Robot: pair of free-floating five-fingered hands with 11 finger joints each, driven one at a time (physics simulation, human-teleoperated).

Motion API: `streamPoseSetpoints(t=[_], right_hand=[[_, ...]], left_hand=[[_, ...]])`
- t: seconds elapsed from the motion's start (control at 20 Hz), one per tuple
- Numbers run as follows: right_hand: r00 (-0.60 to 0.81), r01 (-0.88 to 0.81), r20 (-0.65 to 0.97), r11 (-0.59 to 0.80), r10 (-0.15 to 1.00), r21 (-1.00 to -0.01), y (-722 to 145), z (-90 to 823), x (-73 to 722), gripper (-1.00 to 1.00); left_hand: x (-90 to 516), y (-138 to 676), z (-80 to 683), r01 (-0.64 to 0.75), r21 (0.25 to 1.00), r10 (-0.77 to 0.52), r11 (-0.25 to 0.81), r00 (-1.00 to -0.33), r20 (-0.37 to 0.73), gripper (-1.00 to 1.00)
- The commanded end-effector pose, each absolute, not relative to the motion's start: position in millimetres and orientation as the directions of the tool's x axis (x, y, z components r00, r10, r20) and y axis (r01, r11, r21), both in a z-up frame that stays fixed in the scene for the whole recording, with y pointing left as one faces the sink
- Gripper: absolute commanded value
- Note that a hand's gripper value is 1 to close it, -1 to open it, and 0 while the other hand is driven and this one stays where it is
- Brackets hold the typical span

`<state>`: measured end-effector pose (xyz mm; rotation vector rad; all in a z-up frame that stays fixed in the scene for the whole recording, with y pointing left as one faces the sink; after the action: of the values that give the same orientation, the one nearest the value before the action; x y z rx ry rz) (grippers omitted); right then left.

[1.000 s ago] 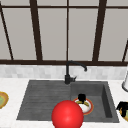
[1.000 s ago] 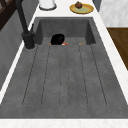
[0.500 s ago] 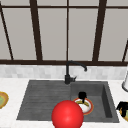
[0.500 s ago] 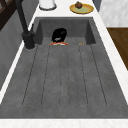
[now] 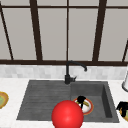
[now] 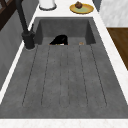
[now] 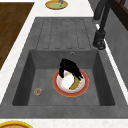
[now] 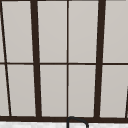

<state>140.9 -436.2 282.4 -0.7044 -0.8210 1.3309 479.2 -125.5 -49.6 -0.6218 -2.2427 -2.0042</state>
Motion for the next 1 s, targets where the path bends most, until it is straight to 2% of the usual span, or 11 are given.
streamPoseSetpoints(t=[0.0, 0.3, 0.75, 0.8, 0.85, 0.95], right_hand=[[0.049, -0.543, 0.109, 0.118, 0.993, -0.831, -436.2, 282.4, 140.9, 0.00], [0.049, -0.543, 0.109, 0.118, 0.993, -0.831, -436.2, 282.4, 140.9, 0.00], [0.049, -0.543, 0.109, 0.118, 0.993, -0.831, -436.2, 282.4, 140.9, 0.00], [0.049, -0.543, 0.109, 0.118, 0.993, -0.831, -436.2, 282.4, 140.9, 0.00], [0.049, -0.543, 0.109, 0.118, 0.993, -0.831, -436.2, 282.4, 140.9, 0.00], [0.049, -0.543, 0.109, 0.118, 0.993, -0.831, -436.2, 282.4, 140.9, 0.00]], left_hand=[[491.0, -126.9, -58.7, 0.444, 0.895, 0.248, 0.037, -0.872, 0.423, -1.00], [523.8, -131.4, -84.0, 0.491, 0.871, 0.225, -0.005, -0.848, 0.479, -1.00], [539.2, -119.6, -109.2, 0.535, 0.845, 0.292, 0.028, -0.813, 0.504, -1.00], [541.0, -118.2, -109.7, 0.539, 0.842, 0.303, 0.023, -0.806, 0.508, 1.00], [536.1, -117.8, -104.2, 0.521, 0.854, 0.328, -0.013, -0.804, 0.496, 1.00], [521.6, -118.8, -90.0, 0.466, 0.884, 0.336, 0.026, -0.837, 0.431, 1.00]])
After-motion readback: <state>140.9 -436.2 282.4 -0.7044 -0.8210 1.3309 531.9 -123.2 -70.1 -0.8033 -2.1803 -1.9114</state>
